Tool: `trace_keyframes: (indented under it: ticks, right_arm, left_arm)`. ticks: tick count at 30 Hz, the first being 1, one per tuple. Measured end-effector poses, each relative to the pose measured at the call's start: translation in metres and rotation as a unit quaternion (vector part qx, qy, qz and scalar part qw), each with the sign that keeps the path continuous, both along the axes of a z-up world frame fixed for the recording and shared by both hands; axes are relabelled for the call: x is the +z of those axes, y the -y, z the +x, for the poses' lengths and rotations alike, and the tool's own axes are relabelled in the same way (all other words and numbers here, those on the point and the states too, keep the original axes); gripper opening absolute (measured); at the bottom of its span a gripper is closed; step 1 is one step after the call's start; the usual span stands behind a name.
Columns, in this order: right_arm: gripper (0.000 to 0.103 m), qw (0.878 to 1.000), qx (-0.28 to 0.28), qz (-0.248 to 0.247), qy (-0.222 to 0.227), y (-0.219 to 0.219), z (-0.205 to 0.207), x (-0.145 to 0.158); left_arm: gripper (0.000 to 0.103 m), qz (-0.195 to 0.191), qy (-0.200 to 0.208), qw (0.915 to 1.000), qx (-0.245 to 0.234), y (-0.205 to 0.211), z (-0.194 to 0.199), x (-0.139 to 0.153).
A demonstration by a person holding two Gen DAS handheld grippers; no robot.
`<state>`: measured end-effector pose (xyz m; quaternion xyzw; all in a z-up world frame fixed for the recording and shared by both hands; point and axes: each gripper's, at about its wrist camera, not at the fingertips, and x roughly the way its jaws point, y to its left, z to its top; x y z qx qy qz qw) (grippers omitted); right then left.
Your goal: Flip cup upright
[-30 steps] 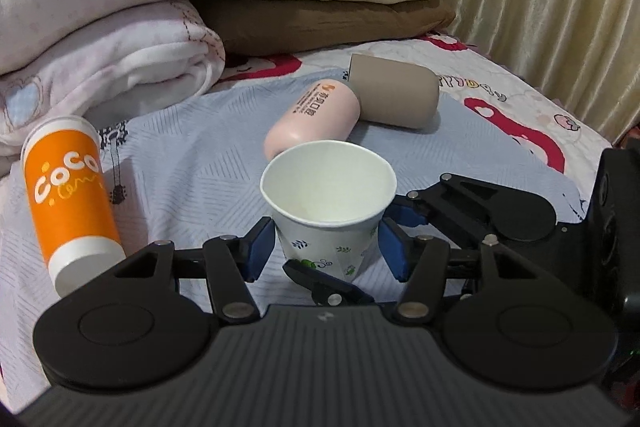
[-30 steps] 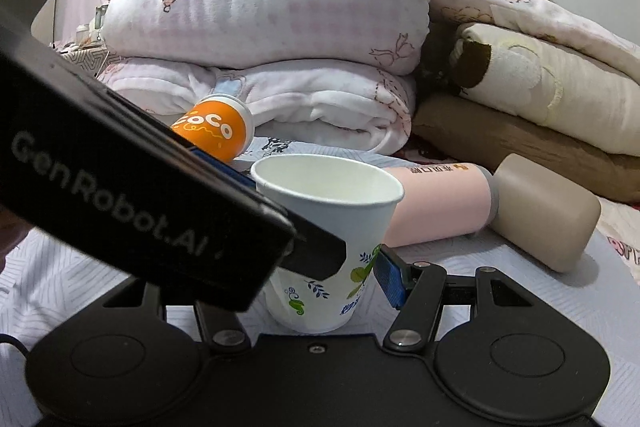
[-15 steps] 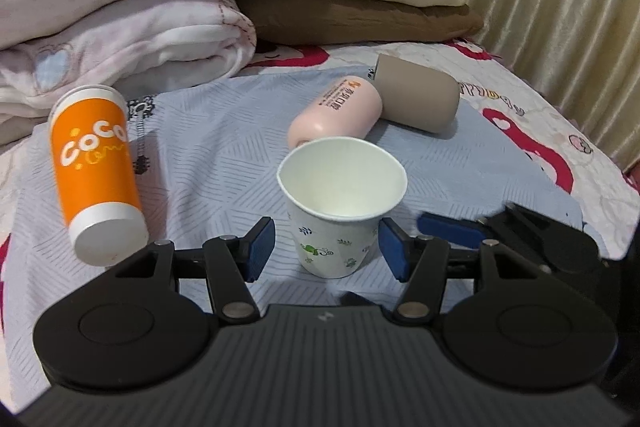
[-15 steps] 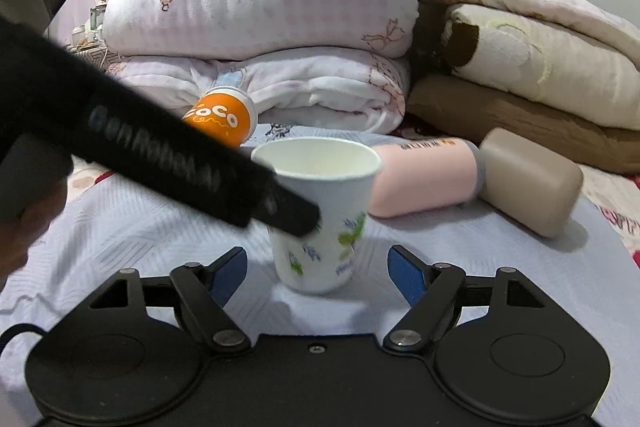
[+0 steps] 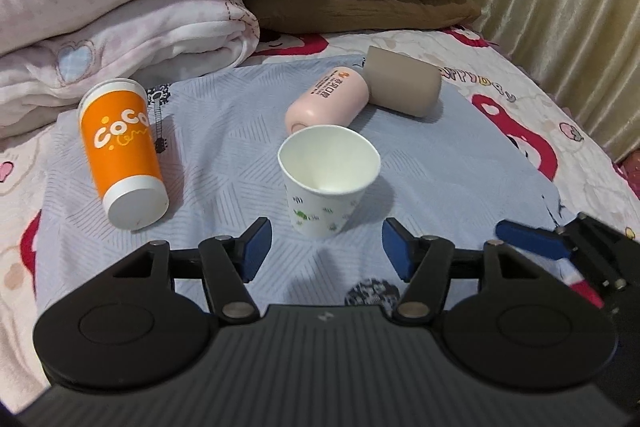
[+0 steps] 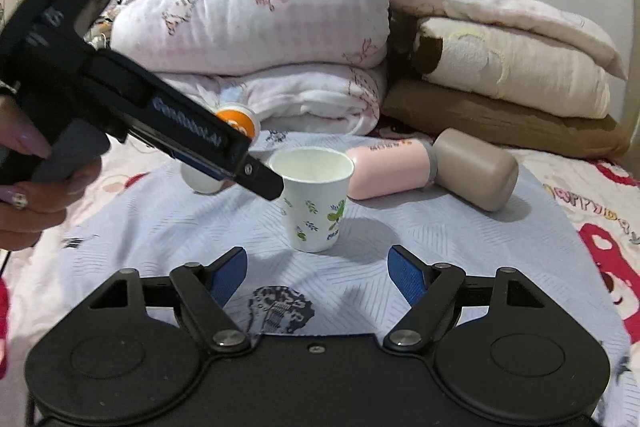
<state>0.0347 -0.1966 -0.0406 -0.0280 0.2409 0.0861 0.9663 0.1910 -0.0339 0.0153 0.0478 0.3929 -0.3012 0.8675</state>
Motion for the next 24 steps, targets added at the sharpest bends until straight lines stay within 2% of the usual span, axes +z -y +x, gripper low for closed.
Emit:
trace_keyframes:
  ticks: [2, 6, 10, 20, 24]
  right_arm:
    - [0.081, 1.0, 0.002, 0.0, 0.004, 0.0, -0.009, 0.008]
    - [0.081, 1.0, -0.006, -0.014, 0.018, 0.001, -0.028, 0.025]
    - [0.081, 0.999, -0.019, -0.026, 0.021, 0.002, -0.044, 0.039]
    - [0.081, 0.998, -0.029, -0.034, 0.044, 0.007, -0.093, 0.061]
    - [0.091, 0.998, -0.032, -0.017, 0.06, 0.014, -0.109, 0.06]
  left_arm:
    - [0.061, 0.003, 0.004, 1.0, 0.001, -0.004, -0.009, 0.006]
    - [0.061, 0.015, 0.017, 0.9992, 0.033, -0.014, -0.028, 0.012]
    - [0.061, 0.018, 0.013, 0.9983, 0.054, -0.026, -0.044, 0.014]
    - [0.061, 0.029, 0.048, 0.9956, 0.076, -0.038, -0.094, 0.036]
    - [0.065, 0.019, 0.04, 0.9954, 0.085, -0.04, -0.11, 0.04]
